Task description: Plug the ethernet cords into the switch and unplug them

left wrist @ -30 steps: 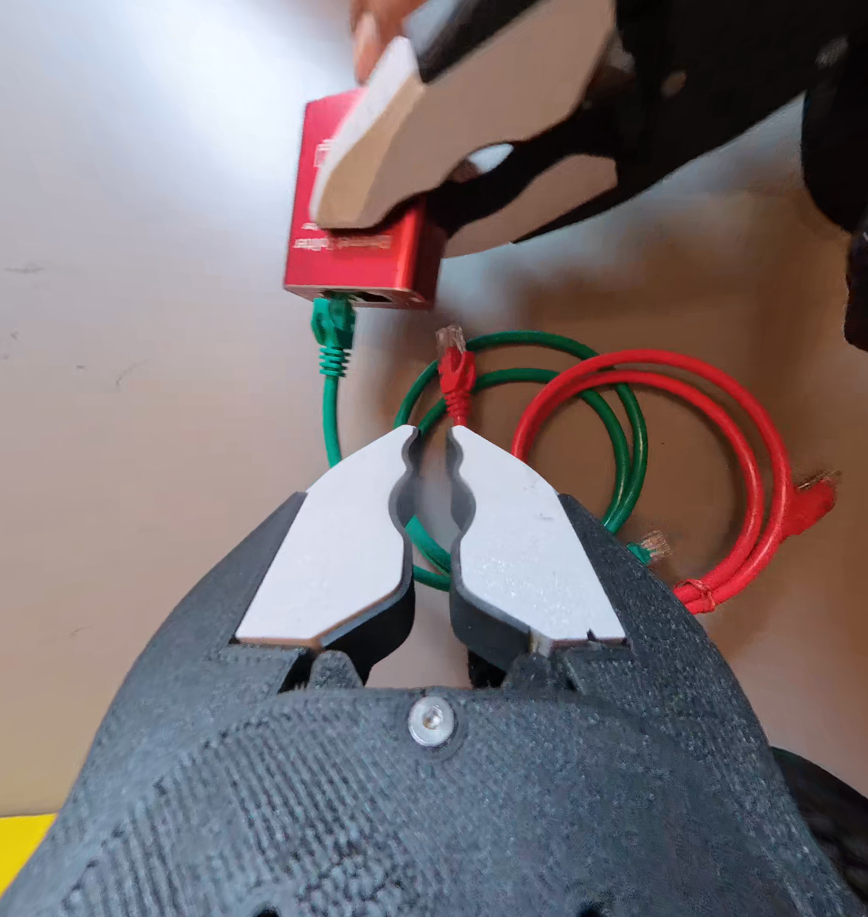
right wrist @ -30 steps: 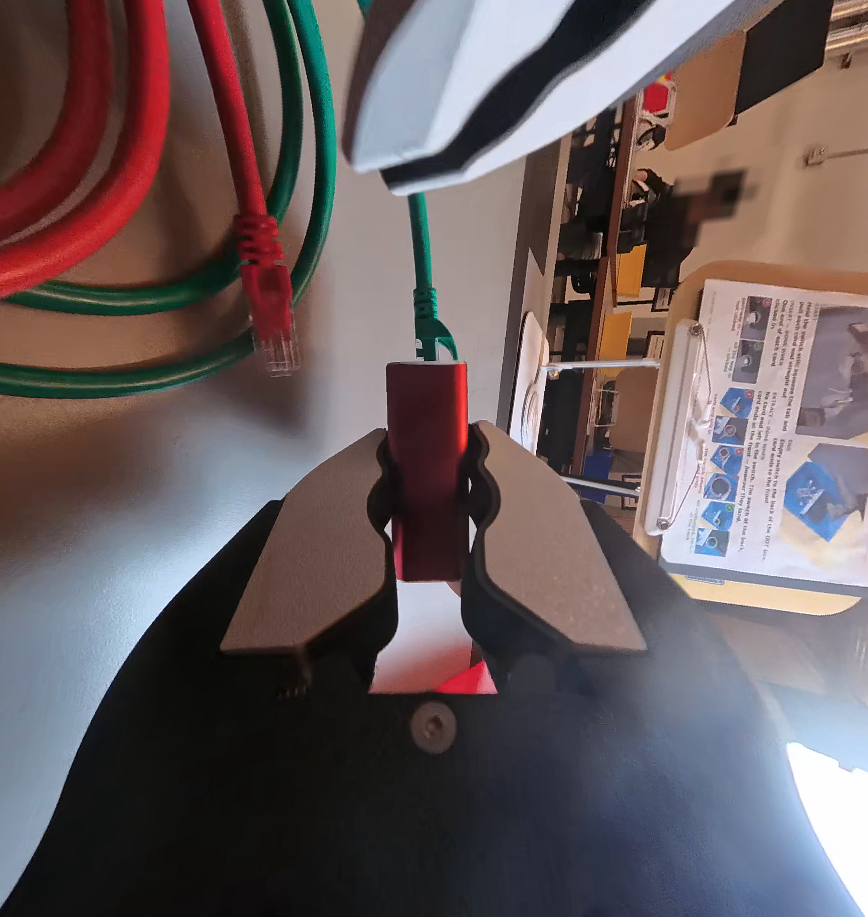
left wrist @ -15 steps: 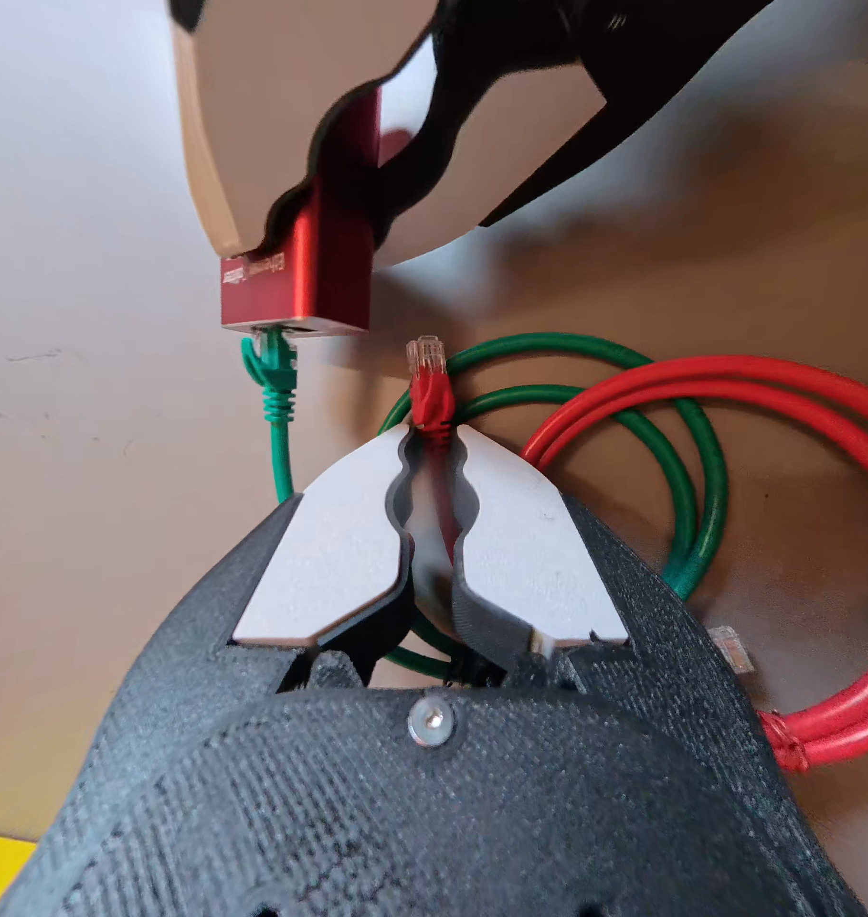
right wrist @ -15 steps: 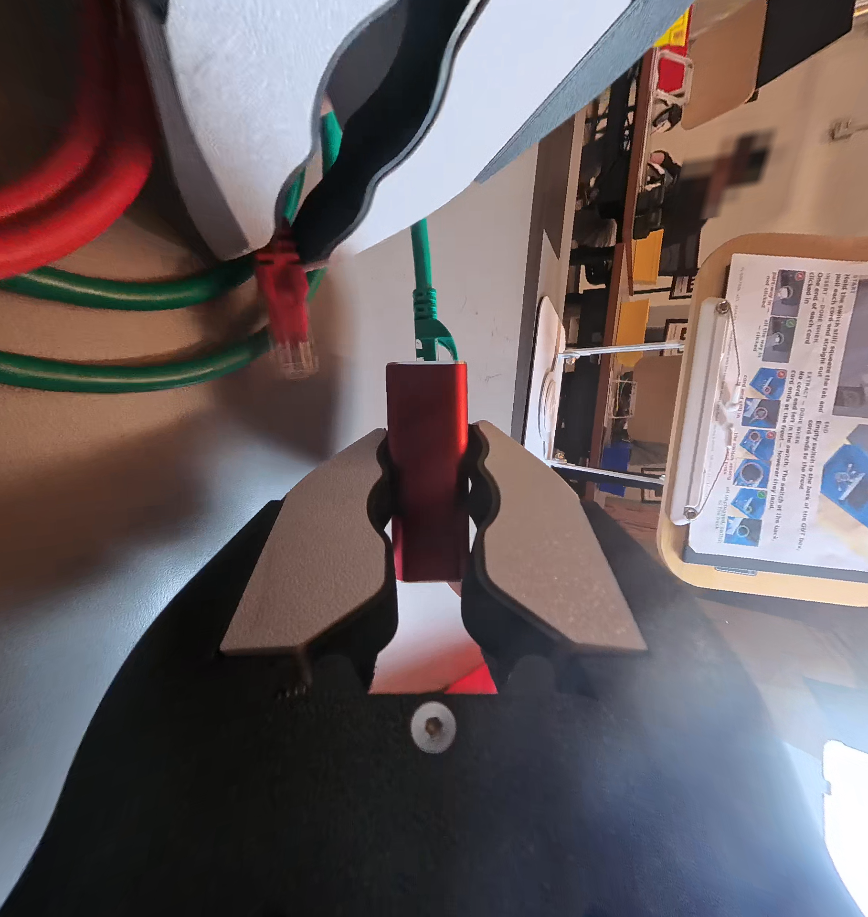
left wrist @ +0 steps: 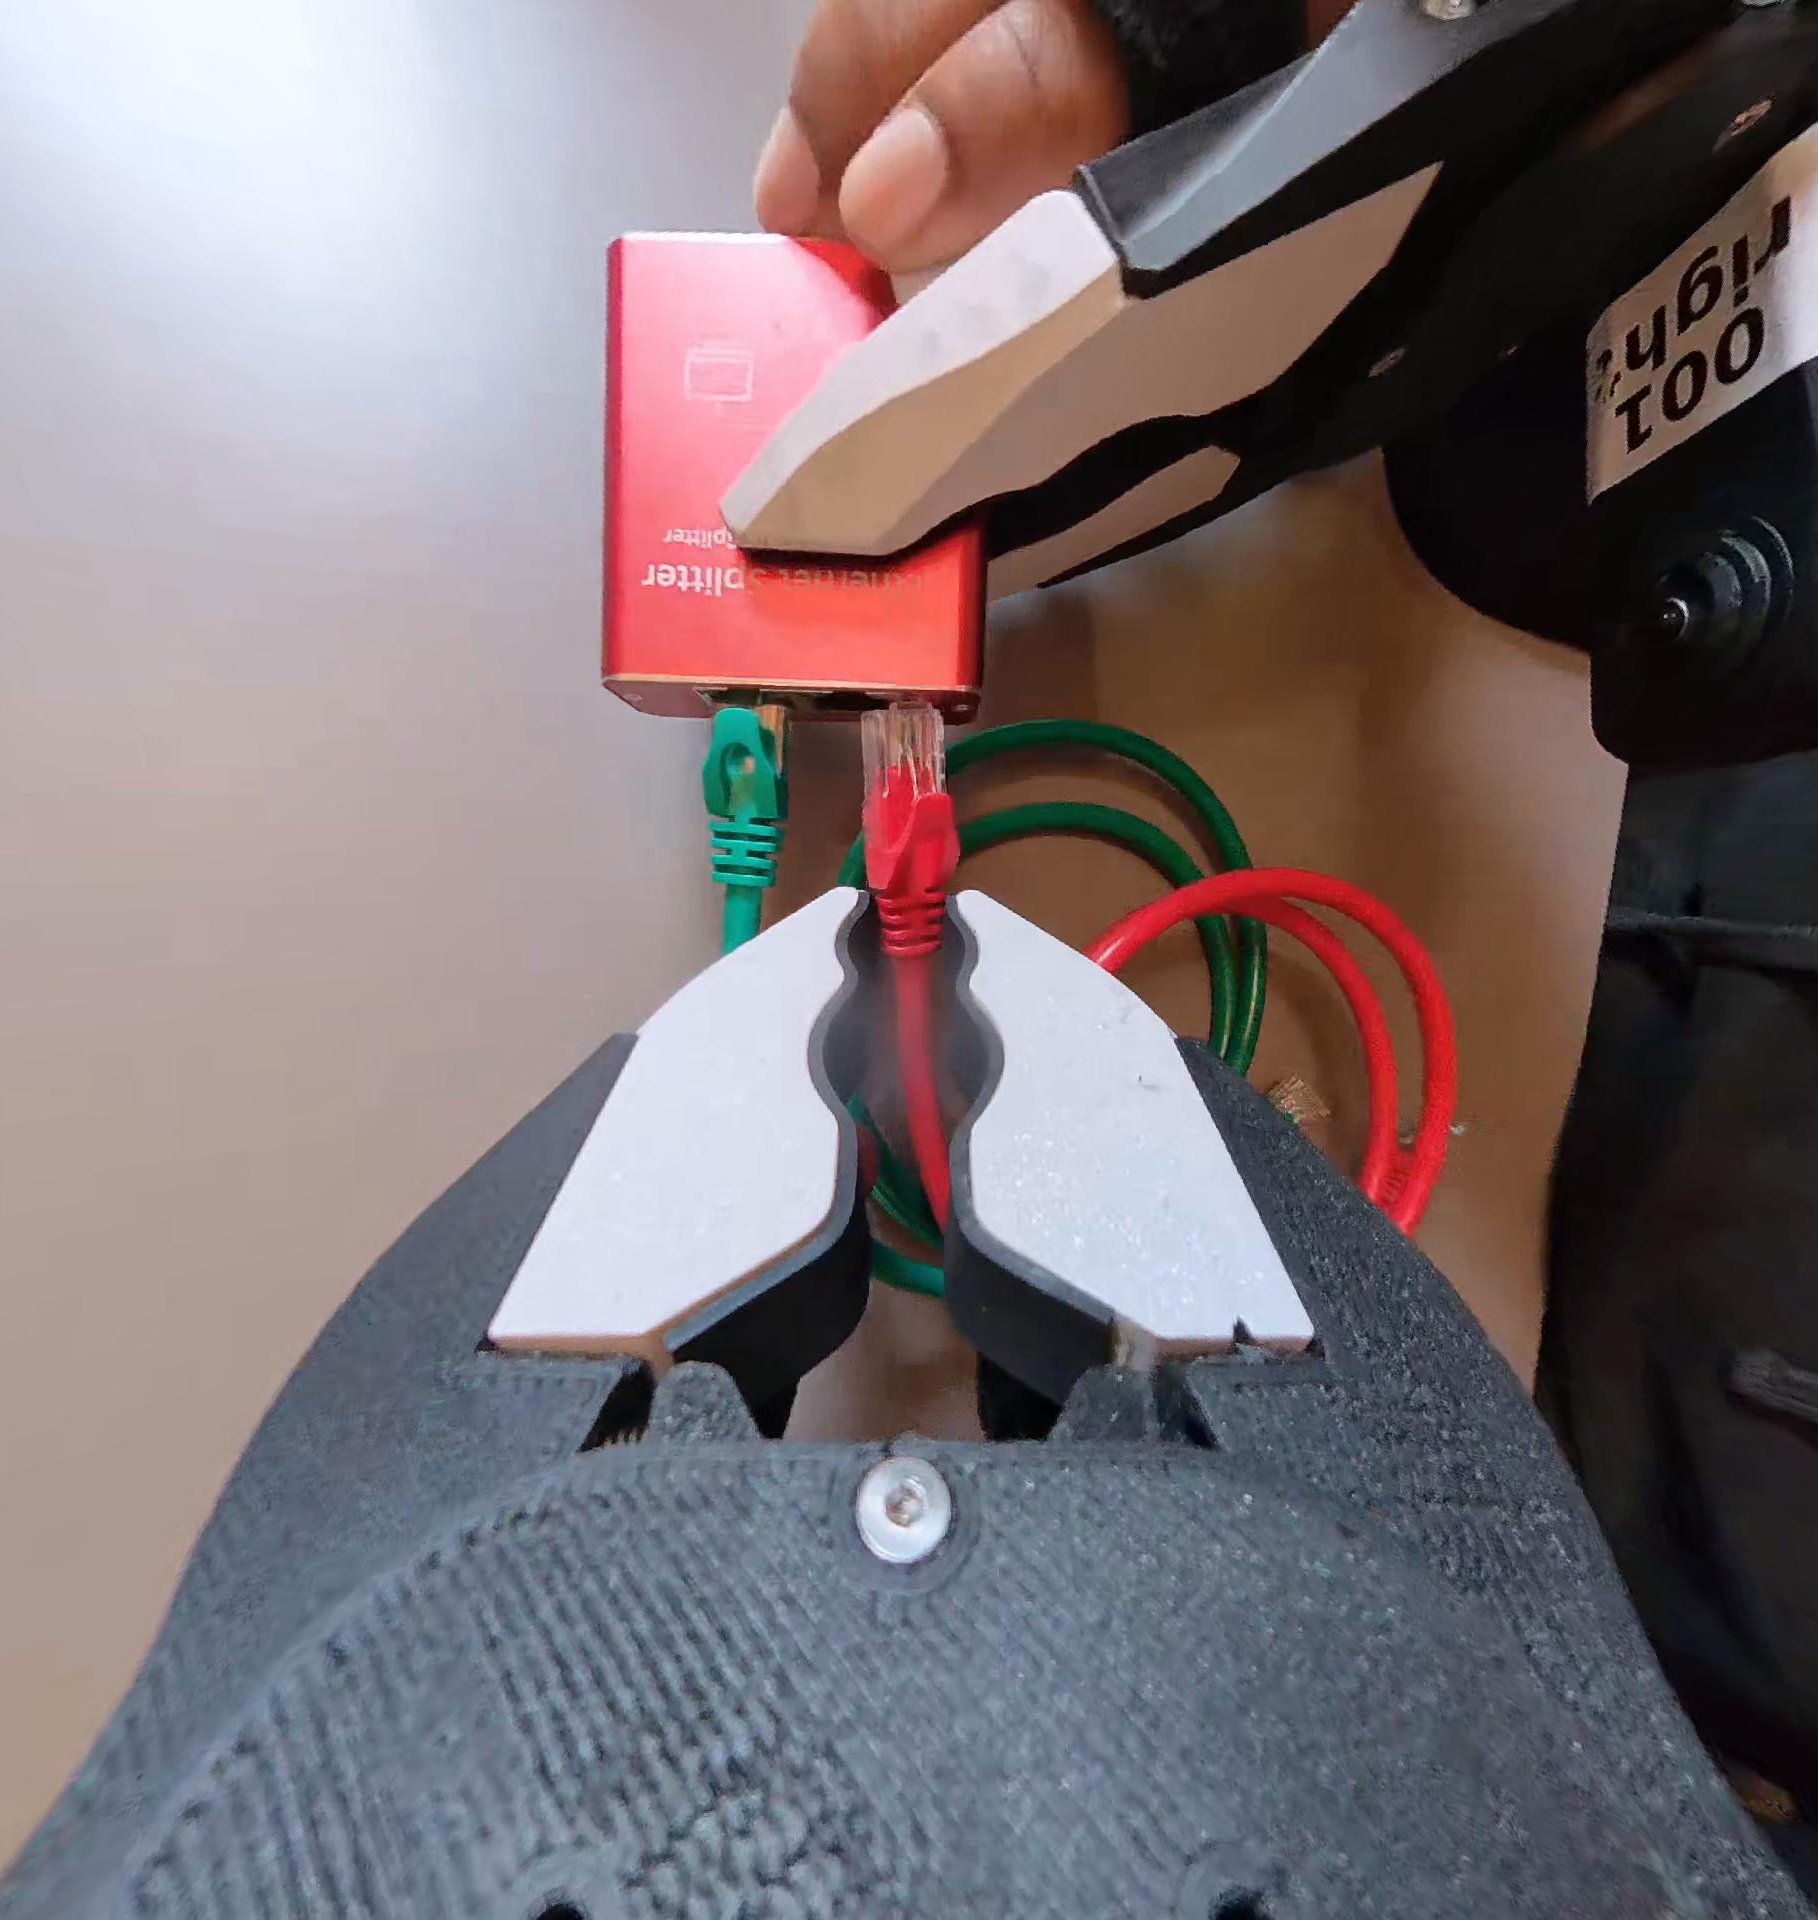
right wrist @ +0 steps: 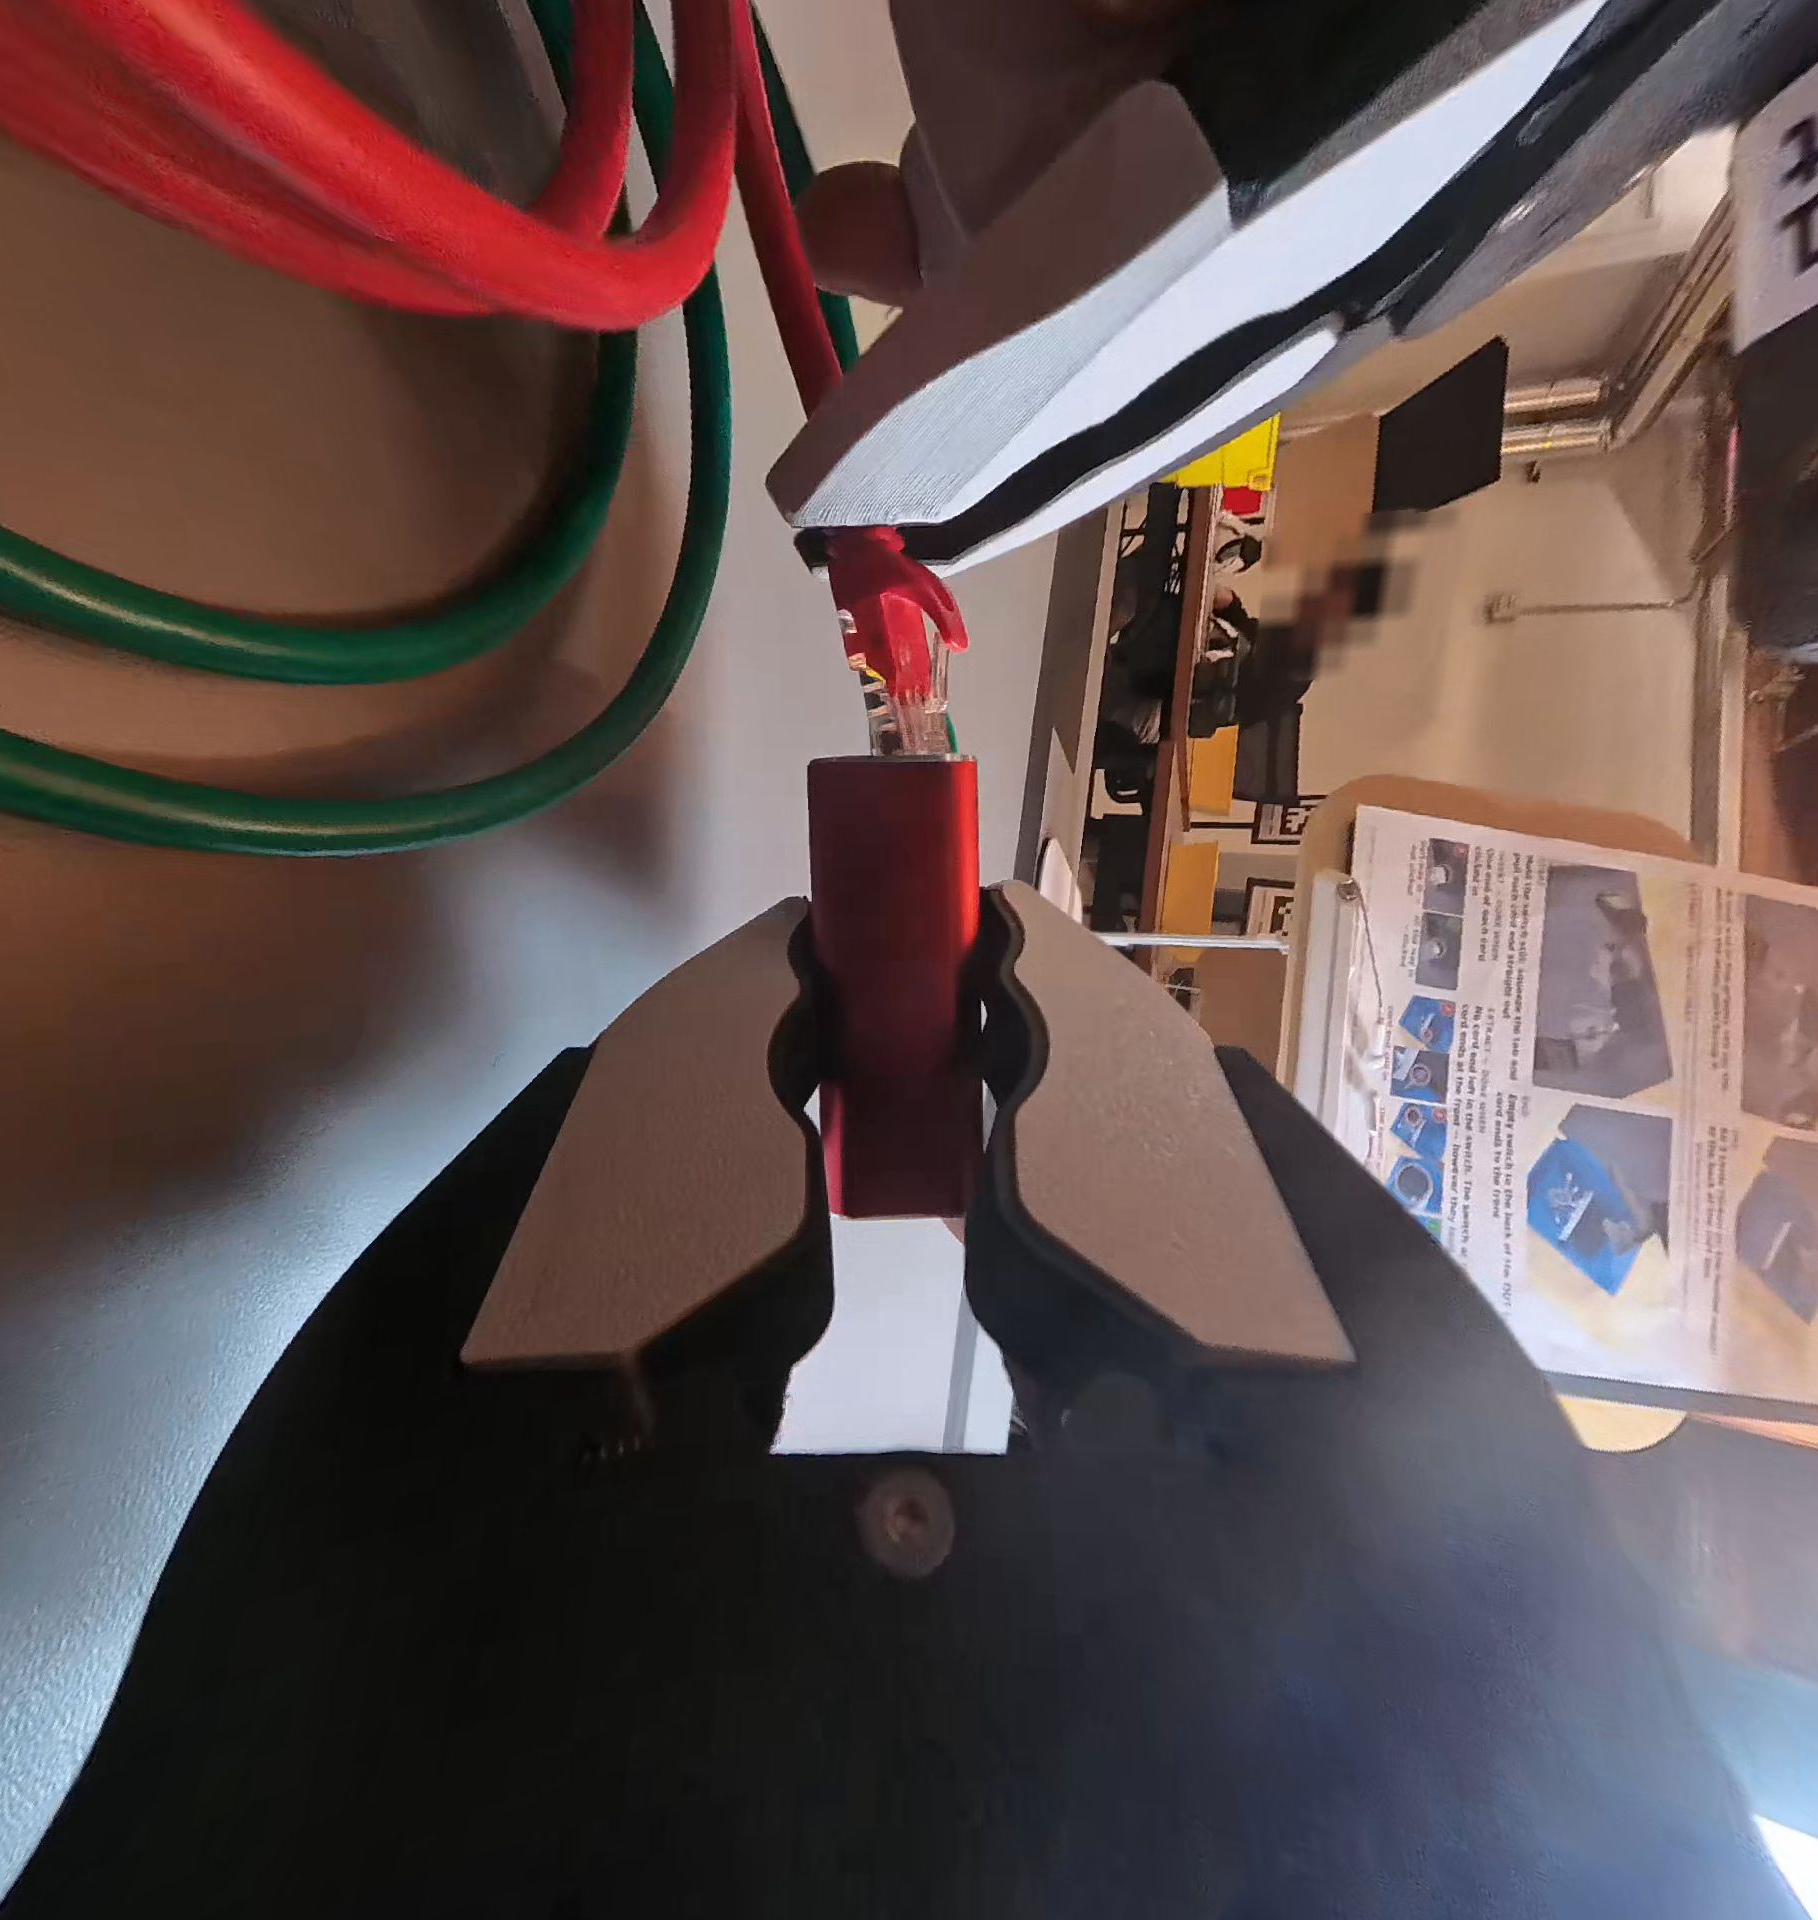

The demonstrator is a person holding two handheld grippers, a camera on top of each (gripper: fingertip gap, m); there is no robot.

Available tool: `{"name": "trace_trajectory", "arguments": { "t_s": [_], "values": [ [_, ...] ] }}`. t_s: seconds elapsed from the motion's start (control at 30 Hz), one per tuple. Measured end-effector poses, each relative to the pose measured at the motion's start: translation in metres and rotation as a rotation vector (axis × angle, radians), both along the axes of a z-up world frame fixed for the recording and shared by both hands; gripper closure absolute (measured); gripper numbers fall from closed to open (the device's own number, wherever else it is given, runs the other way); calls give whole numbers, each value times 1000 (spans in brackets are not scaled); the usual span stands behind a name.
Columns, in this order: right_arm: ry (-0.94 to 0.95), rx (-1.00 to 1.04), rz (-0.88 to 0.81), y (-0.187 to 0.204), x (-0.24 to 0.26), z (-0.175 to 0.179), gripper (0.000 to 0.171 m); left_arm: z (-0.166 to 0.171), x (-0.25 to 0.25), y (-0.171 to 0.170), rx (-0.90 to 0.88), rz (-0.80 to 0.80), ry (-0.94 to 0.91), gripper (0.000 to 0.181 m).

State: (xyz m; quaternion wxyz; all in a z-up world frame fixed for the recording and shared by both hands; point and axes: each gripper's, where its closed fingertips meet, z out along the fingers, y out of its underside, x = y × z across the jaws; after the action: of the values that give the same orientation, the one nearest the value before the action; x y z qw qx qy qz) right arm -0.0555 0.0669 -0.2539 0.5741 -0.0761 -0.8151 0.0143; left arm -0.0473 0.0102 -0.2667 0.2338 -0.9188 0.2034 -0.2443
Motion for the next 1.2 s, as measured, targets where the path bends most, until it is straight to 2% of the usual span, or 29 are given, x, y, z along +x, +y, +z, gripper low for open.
{"name": "trace_trajectory", "arguments": {
  "t_s": [0.03,0.2,0.33,0.57,0.7,0.83,0.97,1.2],
  "values": [
    [6,6,7,-2,0,0,144,0,0,-2,-16,-2,-11,170],
    [32,69,34,-10,-2,3,145,-3,-4,-8,-77,-4,-1,170],
    [38,113,88,-18,-1,-1,145,-5,-3,-15,-102,-77,33,170],
    [32,155,120,-22,7,-3,145,-2,6,-16,-89,-105,-98,170],
    [47,92,68,-14,11,6,145,13,6,-5,-15,-27,-262,170],
    [38,72,60,-13,13,7,145,17,9,-3,3,-30,-308,170],
    [51,55,22,-7,14,15,145,30,7,6,47,38,-453,170],
    [71,-9,-63,2,10,22,145,39,2,15,116,150,-572,170]
  ]
}}
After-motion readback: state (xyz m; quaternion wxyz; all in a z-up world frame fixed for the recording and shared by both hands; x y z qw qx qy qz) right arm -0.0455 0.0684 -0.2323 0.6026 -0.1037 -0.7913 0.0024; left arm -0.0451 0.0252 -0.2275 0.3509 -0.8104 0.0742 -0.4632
